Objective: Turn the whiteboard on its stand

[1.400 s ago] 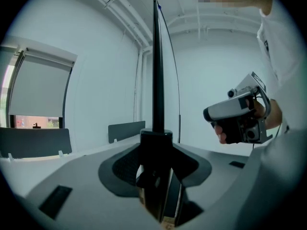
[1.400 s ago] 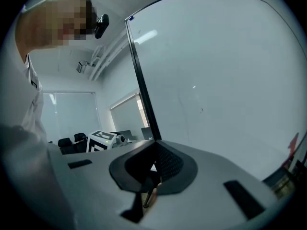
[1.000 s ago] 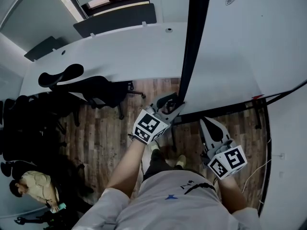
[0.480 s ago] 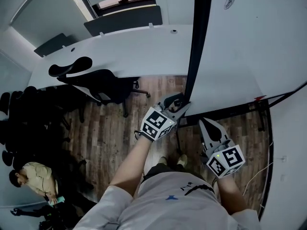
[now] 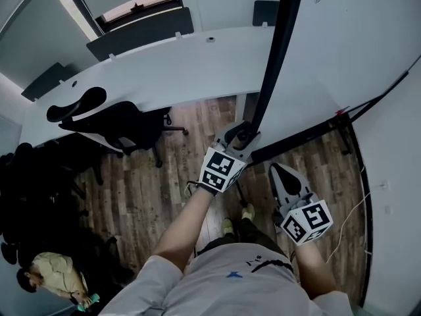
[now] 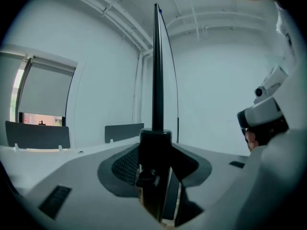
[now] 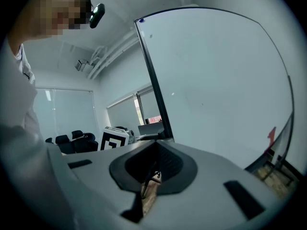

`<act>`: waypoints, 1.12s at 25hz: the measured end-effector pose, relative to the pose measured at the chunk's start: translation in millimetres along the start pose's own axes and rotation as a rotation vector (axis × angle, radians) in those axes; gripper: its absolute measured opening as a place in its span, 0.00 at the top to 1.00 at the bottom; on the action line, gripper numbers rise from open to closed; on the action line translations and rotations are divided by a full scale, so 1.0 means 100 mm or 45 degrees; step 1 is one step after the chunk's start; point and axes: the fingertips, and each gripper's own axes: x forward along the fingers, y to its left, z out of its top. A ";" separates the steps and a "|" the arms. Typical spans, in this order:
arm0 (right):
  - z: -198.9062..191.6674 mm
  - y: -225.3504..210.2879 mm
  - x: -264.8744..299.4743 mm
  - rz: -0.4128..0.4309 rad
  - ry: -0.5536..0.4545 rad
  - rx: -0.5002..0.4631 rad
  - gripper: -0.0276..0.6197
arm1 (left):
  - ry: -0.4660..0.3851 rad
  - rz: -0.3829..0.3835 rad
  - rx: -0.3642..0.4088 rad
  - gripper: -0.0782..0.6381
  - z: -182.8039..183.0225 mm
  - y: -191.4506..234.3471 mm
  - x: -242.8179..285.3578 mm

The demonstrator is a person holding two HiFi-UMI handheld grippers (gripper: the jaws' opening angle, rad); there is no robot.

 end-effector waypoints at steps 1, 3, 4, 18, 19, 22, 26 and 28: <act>-0.02 0.03 -0.03 -0.021 0.000 -0.002 0.94 | -0.002 0.000 -0.006 0.63 -0.01 0.00 -0.02; -0.05 0.05 -0.11 -0.059 0.001 -0.005 0.94 | 0.001 -0.004 -0.019 0.63 -0.03 -0.01 -0.03; -0.06 0.05 -0.15 -0.075 0.002 -0.007 0.94 | 0.004 -0.007 -0.021 0.63 -0.03 -0.03 -0.02; -0.01 0.00 -0.41 -0.067 -0.029 -0.010 0.94 | -0.018 -0.002 -0.006 0.64 0.14 -0.42 -0.26; 0.00 0.00 -0.42 -0.057 -0.031 -0.012 0.94 | -0.021 0.003 -0.004 0.64 0.16 -0.45 -0.29; 0.01 0.01 -0.41 -0.025 -0.035 -0.012 0.94 | -0.016 0.010 0.006 0.65 0.20 -0.58 -0.40; -0.01 0.01 -0.45 0.013 -0.041 -0.005 0.94 | 0.004 0.006 -0.002 0.69 0.23 -0.84 -0.53; 0.00 0.00 -0.49 0.024 -0.045 -0.002 0.94 | 0.010 0.007 -0.020 0.74 0.25 -0.97 -0.59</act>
